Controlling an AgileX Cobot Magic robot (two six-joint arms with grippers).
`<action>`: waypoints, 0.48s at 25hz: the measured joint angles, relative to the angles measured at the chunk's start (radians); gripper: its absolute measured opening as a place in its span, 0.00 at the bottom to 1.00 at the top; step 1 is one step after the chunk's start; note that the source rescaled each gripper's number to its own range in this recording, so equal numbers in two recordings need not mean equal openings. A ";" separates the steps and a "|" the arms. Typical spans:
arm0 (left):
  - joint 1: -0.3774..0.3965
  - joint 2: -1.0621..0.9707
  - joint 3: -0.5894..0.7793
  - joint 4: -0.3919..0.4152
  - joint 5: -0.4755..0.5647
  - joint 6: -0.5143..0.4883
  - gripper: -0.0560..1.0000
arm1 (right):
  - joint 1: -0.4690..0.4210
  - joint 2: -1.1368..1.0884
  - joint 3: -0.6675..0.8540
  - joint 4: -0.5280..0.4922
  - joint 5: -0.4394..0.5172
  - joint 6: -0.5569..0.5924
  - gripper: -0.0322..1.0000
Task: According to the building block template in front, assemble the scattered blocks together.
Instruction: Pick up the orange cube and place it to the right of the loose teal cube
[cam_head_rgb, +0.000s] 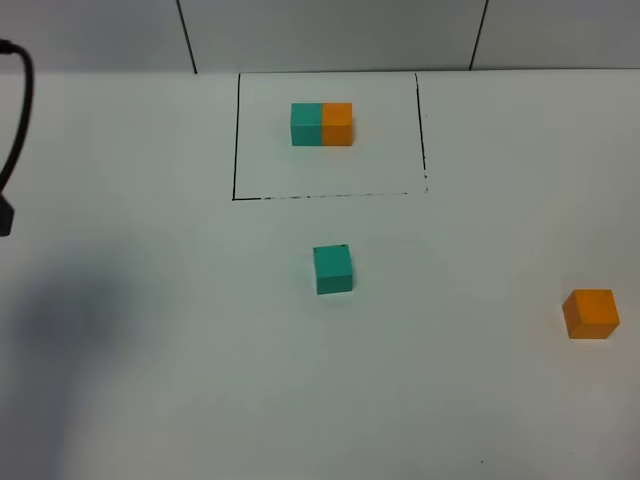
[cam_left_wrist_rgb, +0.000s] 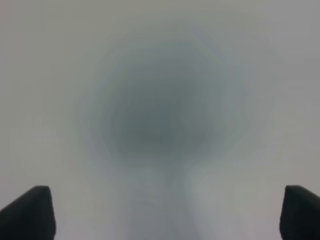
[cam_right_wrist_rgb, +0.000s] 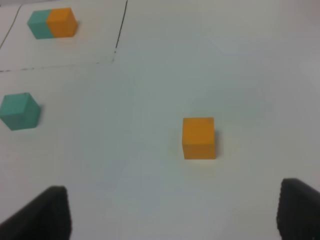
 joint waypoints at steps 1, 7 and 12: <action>0.000 -0.073 0.038 -0.009 -0.001 -0.004 0.97 | 0.000 0.000 0.000 0.000 0.000 0.000 0.95; 0.000 -0.408 0.207 -0.044 0.015 -0.077 0.95 | 0.000 0.000 0.000 0.000 0.000 0.000 0.95; 0.000 -0.599 0.357 -0.031 0.028 -0.101 0.92 | 0.000 0.000 0.000 0.000 0.000 0.000 0.95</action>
